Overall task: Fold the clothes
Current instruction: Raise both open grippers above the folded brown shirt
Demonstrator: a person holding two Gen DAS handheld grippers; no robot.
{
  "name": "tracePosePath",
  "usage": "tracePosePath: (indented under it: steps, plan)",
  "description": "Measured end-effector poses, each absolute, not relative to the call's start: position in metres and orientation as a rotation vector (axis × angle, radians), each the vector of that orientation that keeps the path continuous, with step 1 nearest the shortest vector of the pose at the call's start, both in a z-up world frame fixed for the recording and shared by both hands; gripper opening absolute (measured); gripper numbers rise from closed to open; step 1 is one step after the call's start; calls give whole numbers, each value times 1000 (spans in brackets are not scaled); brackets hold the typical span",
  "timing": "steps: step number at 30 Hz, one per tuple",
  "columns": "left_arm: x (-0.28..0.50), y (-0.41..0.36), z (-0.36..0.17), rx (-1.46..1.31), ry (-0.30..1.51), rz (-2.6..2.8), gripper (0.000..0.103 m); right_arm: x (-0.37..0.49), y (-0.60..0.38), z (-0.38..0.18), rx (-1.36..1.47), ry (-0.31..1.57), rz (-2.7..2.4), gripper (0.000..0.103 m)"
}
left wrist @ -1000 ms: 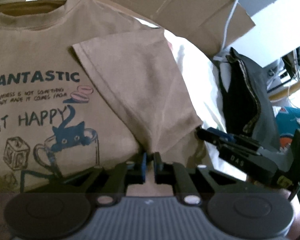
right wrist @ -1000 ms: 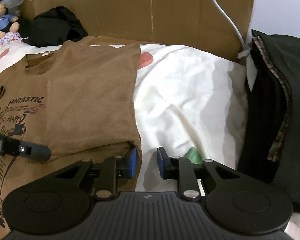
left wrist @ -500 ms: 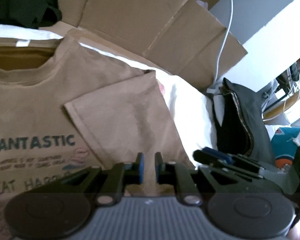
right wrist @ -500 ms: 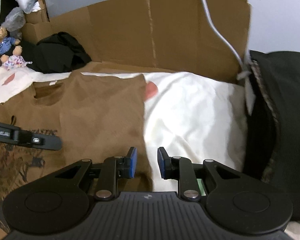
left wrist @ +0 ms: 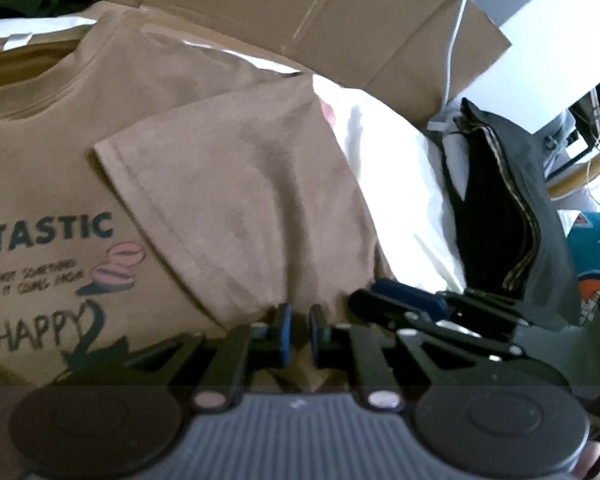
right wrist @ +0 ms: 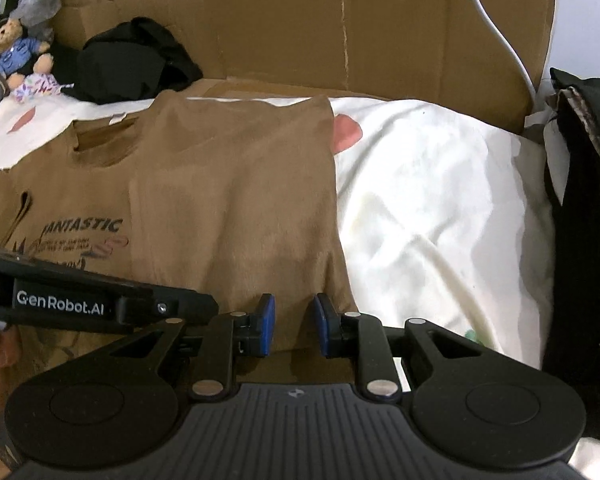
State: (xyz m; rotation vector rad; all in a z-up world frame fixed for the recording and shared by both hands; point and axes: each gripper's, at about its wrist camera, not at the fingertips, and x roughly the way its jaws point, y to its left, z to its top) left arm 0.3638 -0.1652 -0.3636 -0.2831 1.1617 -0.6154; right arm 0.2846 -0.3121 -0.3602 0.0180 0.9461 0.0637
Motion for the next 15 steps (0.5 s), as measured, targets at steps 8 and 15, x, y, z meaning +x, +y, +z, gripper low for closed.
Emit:
tracePosePath:
  steps: [8,15]
  plan:
    - [341,-130,-352,-265,1173,-539,12,261,-317,-353,17,980,39,24]
    - [325,-114,-317,-171,1137,-528,18,232,-325,-318,33,957,38,24]
